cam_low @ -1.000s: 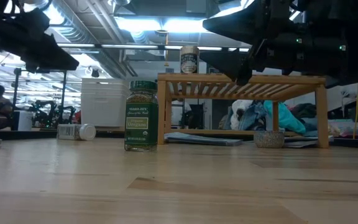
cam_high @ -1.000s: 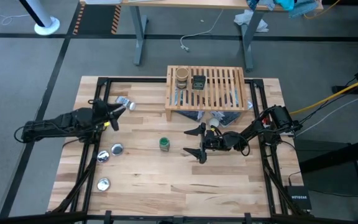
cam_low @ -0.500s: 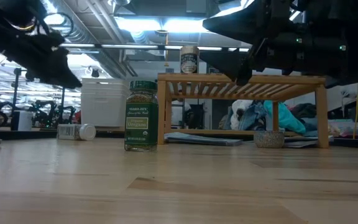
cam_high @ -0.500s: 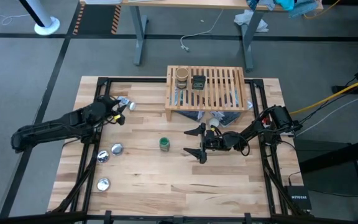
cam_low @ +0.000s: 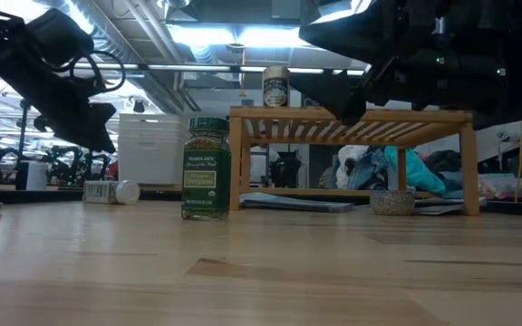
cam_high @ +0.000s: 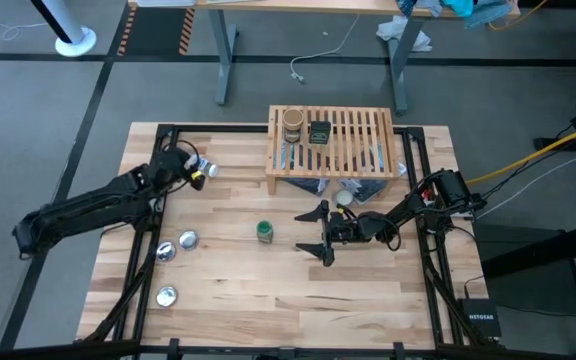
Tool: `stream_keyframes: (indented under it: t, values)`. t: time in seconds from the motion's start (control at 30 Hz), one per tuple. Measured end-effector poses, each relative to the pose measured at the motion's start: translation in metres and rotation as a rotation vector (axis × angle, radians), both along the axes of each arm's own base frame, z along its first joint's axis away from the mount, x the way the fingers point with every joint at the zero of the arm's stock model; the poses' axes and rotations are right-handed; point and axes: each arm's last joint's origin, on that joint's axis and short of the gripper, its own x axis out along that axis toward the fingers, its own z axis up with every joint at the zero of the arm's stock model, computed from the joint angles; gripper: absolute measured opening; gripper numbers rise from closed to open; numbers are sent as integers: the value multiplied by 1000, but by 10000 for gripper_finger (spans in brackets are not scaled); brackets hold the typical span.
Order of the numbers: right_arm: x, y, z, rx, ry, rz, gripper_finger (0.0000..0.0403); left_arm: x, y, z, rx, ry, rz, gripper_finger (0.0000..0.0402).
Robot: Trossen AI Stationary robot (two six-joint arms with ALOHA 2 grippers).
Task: Shelf spices
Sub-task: Move the white seasoning bottle to the middle left of the table
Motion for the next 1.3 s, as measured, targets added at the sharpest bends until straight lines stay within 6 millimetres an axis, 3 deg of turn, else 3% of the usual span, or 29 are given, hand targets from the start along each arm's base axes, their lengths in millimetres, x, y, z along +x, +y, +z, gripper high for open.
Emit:
stream_keyframes:
  t: [0.57, 1.0, 1.3]
  values:
    - [0, 0, 0, -1, 1, 0, 390, -5, 46, -16, -151, -82, 66, 182]
    - [0, 0, -1, 15, 7, 2, 390, 6, 62, -40, -215, 23, 26, 182]
    - [0, 0, -1, 16, 7, 3, 390, 10, 57, -45, -339, -39, -35, 182]
